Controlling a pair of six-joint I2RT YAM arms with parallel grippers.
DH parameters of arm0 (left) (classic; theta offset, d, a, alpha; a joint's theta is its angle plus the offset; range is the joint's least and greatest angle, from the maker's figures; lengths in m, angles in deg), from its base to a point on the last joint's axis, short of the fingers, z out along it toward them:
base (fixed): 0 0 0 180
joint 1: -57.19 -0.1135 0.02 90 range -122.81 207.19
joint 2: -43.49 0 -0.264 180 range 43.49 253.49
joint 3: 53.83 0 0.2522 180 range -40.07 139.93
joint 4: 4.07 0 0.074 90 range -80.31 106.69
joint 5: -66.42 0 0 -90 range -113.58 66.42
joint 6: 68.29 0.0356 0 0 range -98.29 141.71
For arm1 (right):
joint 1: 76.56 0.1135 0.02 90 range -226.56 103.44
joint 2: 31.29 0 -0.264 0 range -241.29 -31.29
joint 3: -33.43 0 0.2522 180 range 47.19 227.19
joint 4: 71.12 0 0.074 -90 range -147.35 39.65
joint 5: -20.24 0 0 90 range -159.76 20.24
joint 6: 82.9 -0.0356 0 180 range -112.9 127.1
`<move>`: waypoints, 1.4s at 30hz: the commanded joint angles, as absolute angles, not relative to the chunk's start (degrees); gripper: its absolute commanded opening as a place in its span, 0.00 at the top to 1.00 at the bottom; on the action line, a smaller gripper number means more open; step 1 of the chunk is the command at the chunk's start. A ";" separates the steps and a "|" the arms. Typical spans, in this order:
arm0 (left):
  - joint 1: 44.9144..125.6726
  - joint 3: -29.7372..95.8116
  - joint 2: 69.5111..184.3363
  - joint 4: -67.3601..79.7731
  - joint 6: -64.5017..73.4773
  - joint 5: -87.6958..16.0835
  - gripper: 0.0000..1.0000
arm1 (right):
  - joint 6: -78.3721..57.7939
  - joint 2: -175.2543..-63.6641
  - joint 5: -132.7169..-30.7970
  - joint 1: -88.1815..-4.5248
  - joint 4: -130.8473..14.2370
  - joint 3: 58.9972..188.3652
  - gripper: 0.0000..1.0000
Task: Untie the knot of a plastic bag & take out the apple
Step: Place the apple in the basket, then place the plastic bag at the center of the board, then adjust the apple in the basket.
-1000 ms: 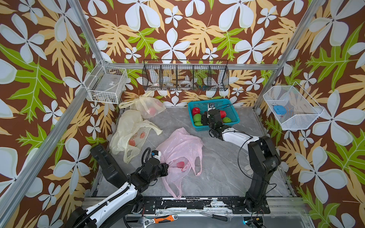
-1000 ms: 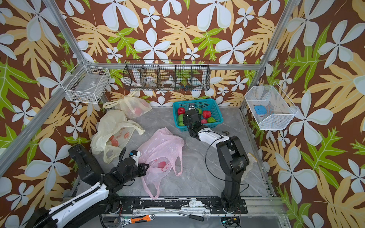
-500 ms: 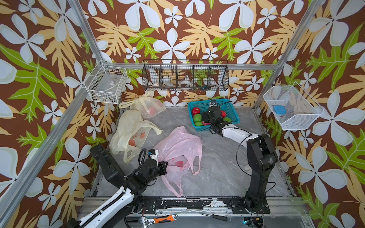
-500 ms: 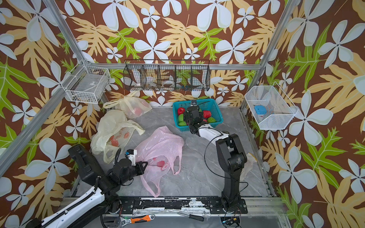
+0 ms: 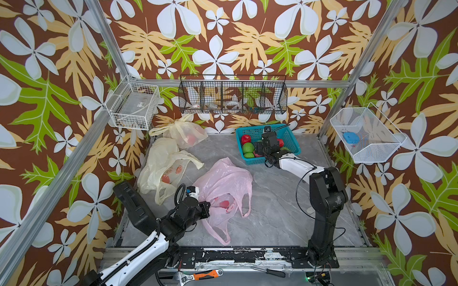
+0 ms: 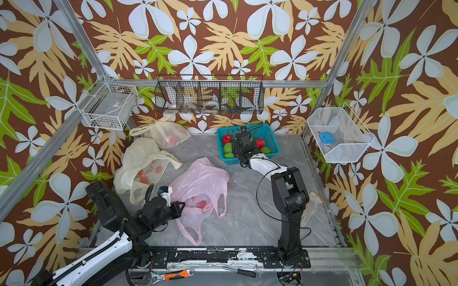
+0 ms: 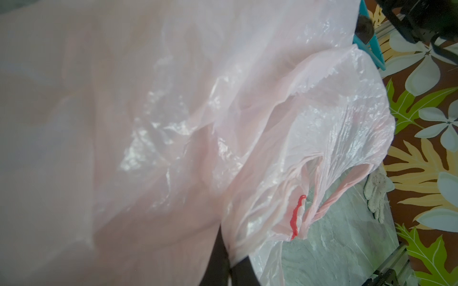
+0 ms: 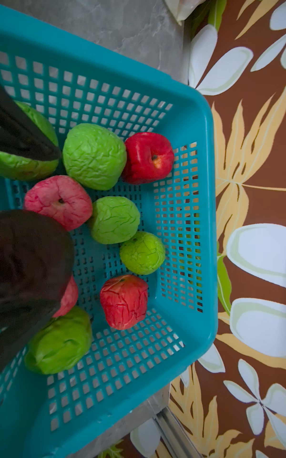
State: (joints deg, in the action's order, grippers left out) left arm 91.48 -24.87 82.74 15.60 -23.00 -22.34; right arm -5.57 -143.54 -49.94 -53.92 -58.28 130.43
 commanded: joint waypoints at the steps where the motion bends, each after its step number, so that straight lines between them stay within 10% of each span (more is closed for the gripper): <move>1: 91.39 -24.16 83.25 13.78 -23.08 -22.26 1.00 | -2.73 -142.94 -47.35 -53.78 -57.69 130.73 0.13; 7: 91.38 -19.70 87.98 14.03 -23.92 -22.81 1.00 | -3.93 -140.66 -53.35 -53.70 -56.74 128.82 0.19; 12: 91.24 -14.87 90.22 14.33 -24.73 -16.80 1.00 | -5.46 -140.82 -54.23 -53.70 -56.74 126.49 0.52; 18: 88.08 -5.99 94.41 13.28 -25.31 -13.35 1.00 | -4.83 -144.28 -53.50 -54.44 -56.62 127.29 0.64; 42: 78.61 9.27 118.15 -16.64 -31.89 -14.72 1.00 | -5.35 -133.88 -59.83 -53.49 -66.44 118.59 0.63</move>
